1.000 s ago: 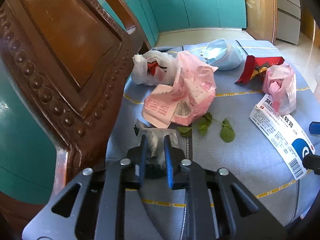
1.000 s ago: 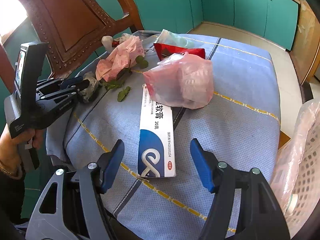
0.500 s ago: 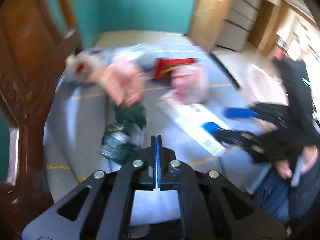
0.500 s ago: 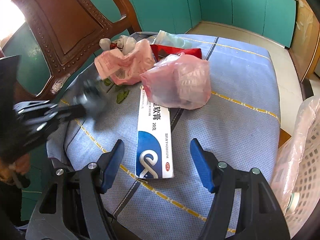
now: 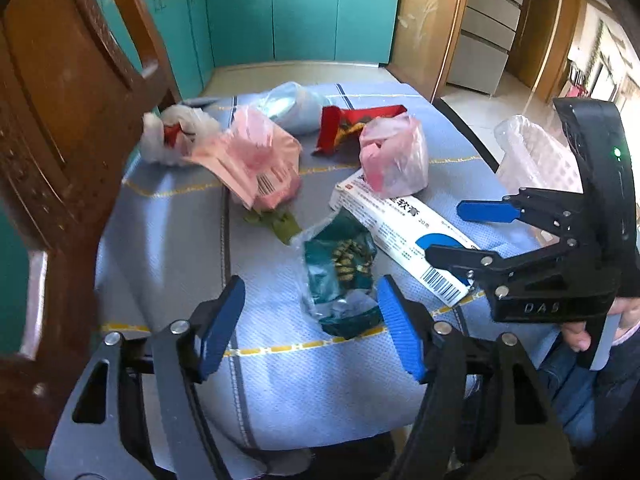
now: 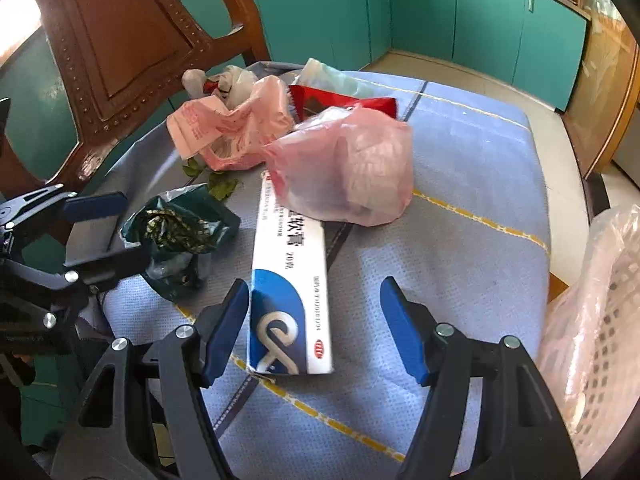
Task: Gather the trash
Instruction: 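Close the left tool on the green scrap bag while the right tool lowers over the medicine box, then grasp the medicine box across its middle with the right tool and lift it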
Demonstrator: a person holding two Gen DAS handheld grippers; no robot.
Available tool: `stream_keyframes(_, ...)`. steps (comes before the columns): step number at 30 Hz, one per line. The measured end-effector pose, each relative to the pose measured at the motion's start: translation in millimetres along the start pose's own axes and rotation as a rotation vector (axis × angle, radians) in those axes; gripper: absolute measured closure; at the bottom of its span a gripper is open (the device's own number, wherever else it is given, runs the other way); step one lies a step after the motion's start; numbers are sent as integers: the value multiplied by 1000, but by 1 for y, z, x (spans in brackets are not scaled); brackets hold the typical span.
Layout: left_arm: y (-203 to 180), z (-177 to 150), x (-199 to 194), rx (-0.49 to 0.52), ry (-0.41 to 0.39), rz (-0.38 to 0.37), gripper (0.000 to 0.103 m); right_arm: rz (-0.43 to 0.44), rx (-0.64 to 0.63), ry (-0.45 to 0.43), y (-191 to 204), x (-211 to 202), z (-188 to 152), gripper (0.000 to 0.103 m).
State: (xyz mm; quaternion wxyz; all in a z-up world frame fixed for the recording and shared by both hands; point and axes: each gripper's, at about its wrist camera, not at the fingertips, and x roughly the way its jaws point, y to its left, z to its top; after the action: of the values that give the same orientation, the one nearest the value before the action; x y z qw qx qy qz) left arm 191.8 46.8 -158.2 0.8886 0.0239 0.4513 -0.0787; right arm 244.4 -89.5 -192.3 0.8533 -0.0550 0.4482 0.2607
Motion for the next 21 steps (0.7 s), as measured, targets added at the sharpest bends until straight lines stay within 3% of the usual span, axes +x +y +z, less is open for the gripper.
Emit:
stream_keyframes(9, -1, 3, 17, -49, -2, -12, 31, 5, 25, -11, -6, -5, 4, 36)
stream_keyframes(10, -2, 3, 21, -53, 3, -13, 33, 2, 29, -14, -8, -6, 5, 36)
stream_keyframes(12, -1, 2, 28, -58, 22, -9, 56, 2, 41, -20, -12, -8, 6, 36)
stream_keyframes(15, 3, 1, 26, -81, 23, -14, 59, 3, 49, -21, -14, -8, 6, 36)
stream_keyframes(21, 7, -11, 4, -43, 11, 46, 60, -5, -1, -17, 3, -4, 6, 36)
